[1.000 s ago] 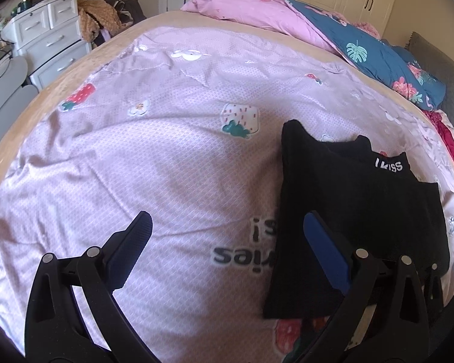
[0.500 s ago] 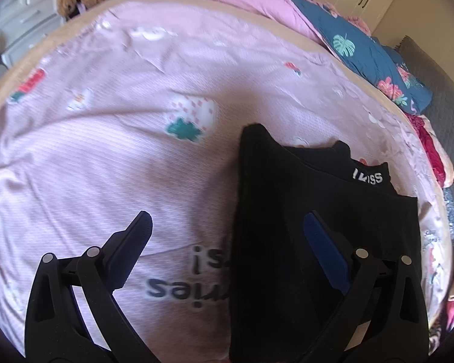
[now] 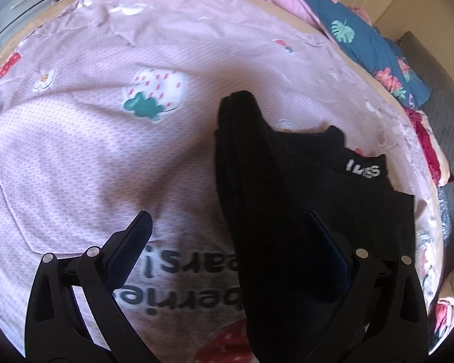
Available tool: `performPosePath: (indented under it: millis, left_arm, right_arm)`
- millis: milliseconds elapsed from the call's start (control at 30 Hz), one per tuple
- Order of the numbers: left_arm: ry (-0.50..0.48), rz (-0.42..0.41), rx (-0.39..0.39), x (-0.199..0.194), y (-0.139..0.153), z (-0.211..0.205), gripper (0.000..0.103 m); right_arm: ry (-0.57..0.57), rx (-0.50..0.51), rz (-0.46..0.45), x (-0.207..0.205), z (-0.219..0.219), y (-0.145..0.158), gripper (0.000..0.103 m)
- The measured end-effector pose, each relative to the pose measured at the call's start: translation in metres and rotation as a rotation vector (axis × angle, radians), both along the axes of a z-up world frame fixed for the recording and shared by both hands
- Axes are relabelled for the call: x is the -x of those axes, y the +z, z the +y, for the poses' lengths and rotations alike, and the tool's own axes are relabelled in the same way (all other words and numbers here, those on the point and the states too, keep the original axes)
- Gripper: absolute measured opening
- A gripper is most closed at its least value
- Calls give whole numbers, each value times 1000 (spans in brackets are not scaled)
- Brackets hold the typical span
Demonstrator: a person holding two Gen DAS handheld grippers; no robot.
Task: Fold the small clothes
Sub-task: 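Grasp the folded shirt edge with the left gripper and lift it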
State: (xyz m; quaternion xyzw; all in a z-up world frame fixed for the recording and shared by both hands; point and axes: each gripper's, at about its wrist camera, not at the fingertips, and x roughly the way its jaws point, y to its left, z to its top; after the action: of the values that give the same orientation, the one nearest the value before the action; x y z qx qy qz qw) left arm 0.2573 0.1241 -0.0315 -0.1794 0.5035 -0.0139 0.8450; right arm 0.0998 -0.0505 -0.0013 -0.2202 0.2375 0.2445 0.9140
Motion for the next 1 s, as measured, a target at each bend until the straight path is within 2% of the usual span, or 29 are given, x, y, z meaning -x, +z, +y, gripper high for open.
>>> performPosePath:
  millis: [67,133,167,233,267,333,533,733,1000]
  left_arm:
    - [-13,-23,10,1,7,-7,89]
    - [-29,-39,25,2,11,-12,75]
    - [-39,-49,32,3,14,-17,71]
    - [-60,-63,46,4,19,-24,51]
    - [-74,-72,55,6,22,-29,48]
    - [-90,-91,50,8,28,-37,34]
    - [-149,-160,38,15,55,-67,24]
    - [-197,-206,40,18,76,-97,22]
    - [-244,-228,30,18,89,-132,21]
  right_arm:
    - [-12,-24,6,0,-6,3,8]
    - [-25,-42,6,-2,-13,5,8]
    - [-33,-50,4,-2,-17,7,8]
    - [-43,-63,3,0,-21,9,7]
    - [-49,-71,1,1,-24,10,7]
    - [-64,-92,2,3,-31,14,7]
    - [-115,-152,-7,7,-58,25,7]
    - [-170,-201,-21,11,-86,35,6]
    - [-229,-242,-21,16,-118,42,6]
